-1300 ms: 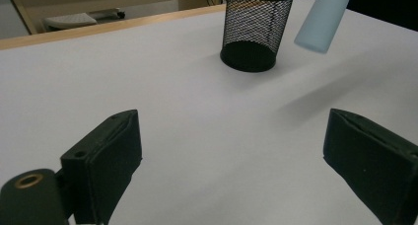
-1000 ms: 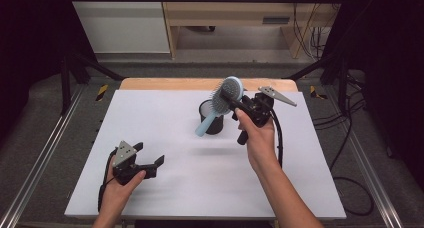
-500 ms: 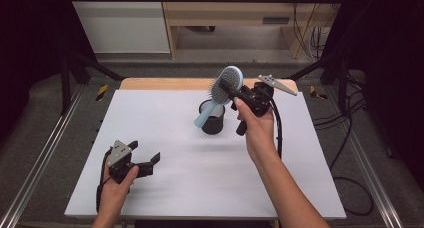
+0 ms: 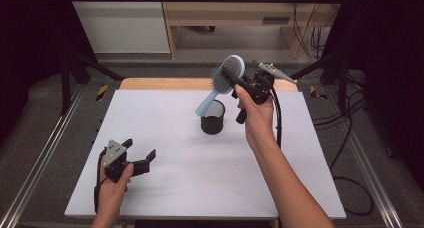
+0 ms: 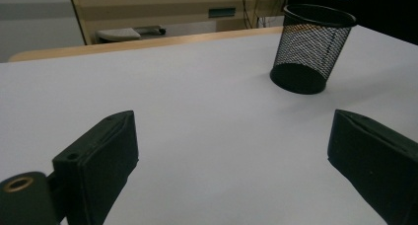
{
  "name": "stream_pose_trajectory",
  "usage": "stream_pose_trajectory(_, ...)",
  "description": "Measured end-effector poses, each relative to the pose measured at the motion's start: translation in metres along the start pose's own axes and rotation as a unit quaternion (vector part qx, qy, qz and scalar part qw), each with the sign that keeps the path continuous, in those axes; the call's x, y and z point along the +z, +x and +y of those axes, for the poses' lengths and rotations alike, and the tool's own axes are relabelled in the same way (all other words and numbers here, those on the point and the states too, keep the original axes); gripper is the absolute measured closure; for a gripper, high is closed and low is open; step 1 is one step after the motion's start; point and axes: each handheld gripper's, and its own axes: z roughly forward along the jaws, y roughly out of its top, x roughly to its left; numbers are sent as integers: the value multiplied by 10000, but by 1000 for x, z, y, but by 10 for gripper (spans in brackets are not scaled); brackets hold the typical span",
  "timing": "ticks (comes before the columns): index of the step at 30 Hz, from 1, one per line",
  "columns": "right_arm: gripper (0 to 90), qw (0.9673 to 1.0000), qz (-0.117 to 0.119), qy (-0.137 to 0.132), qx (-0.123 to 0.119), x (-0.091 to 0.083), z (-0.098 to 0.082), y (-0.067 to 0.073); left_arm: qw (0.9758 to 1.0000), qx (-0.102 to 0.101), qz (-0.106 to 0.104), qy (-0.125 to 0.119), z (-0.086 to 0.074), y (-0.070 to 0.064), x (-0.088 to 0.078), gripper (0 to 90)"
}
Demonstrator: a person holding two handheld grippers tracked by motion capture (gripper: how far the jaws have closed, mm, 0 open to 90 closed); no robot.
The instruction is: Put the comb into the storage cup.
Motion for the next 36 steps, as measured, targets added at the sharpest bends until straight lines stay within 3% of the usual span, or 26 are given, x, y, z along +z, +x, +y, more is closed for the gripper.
stream_pose_trajectory(6, 514, 9999, -119, -34, 70, 10, 8, -9, 9998, -168, 125, -71, -1, 6, -2, 49)
stream_pose_trajectory(11, 514, 9997, -169, -154, 98, 16, 17, -14, 9994, -312, 91, -84, -2, 9, -1, 50)
stream_pose_trajectory(25, 513, 9988, -404, -254, -74, 22, 25, -21, 9995, -286, 91, -88, -2, 12, -1, 44)
stream_pose_trajectory(36, 512, 9976, -553, -246, -336, 23, 23, -23, 9996, -239, -133, 20, -4, 9, 3, 37)
